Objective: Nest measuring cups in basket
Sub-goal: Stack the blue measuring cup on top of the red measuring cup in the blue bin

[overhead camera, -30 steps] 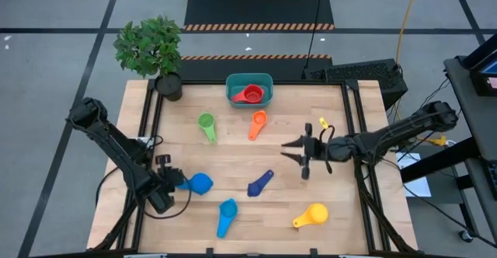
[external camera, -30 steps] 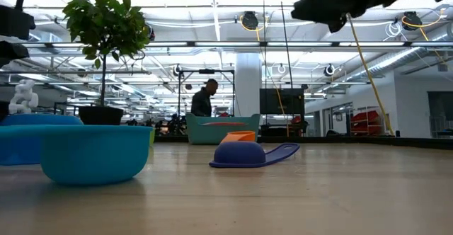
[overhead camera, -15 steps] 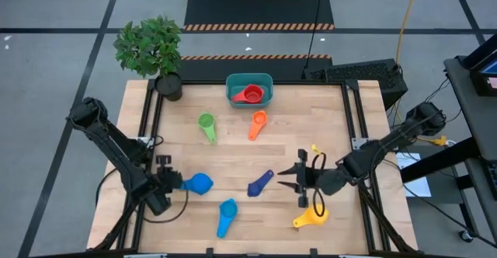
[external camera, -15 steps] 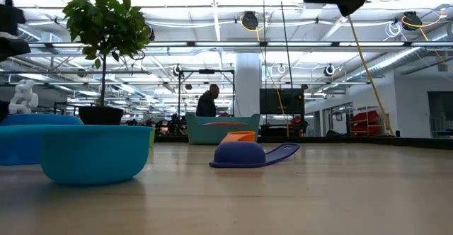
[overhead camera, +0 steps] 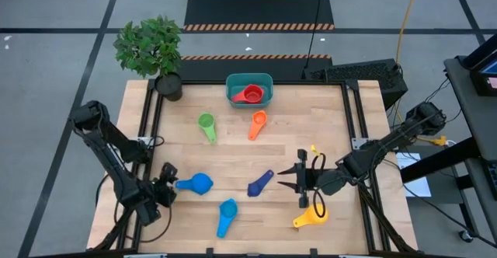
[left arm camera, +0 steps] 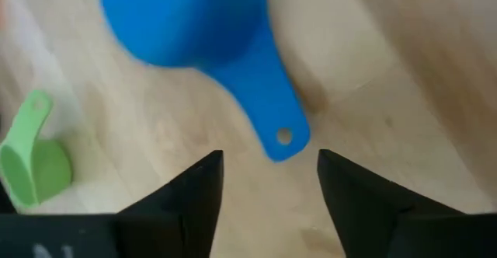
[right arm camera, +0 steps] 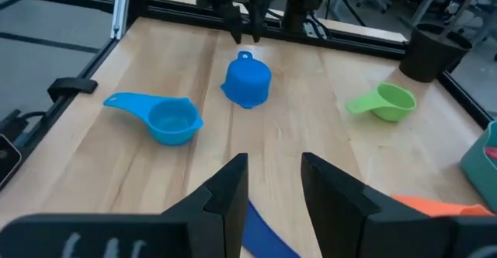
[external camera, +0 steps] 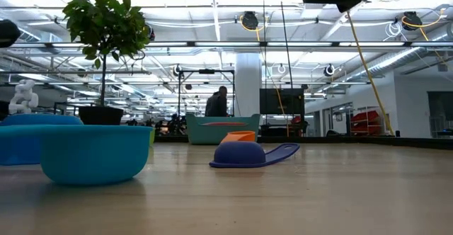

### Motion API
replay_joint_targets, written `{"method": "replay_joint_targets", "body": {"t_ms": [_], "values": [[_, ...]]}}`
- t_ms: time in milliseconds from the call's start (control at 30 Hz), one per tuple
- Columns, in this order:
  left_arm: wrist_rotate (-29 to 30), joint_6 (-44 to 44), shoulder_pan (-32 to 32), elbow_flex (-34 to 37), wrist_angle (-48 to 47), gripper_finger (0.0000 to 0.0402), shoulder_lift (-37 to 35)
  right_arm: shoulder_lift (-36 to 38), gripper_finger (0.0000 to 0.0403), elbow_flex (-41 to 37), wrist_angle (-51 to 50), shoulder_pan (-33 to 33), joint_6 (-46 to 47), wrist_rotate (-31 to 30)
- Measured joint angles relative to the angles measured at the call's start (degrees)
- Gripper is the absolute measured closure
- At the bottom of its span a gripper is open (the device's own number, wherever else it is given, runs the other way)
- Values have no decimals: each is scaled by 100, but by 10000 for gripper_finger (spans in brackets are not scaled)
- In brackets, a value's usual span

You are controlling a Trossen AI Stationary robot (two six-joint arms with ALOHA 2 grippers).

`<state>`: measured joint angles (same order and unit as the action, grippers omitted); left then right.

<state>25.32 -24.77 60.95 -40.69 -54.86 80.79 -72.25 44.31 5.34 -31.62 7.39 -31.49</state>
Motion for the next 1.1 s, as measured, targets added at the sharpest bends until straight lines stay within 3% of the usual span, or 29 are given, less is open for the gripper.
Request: {"method": "replay_joint_targets", "body": {"t_ms": [200, 400, 800, 1100], "values": [[-95, 887, -73, 0, 403, 173, 337, 0, 288, 0, -2, 11, -228, -2], [-173, 965, -272, 0, 395, 195, 702, 0, 289, -2, -2, 50, -312, -2], [-77, 398, -334, -11, 542, 298, 1015, 0, 289, -2, -26, 50, -453, -2], [639, 219, -345, 11, 898, 386, 1042, 0, 289, -7, -23, 50, -498, -2]]}}
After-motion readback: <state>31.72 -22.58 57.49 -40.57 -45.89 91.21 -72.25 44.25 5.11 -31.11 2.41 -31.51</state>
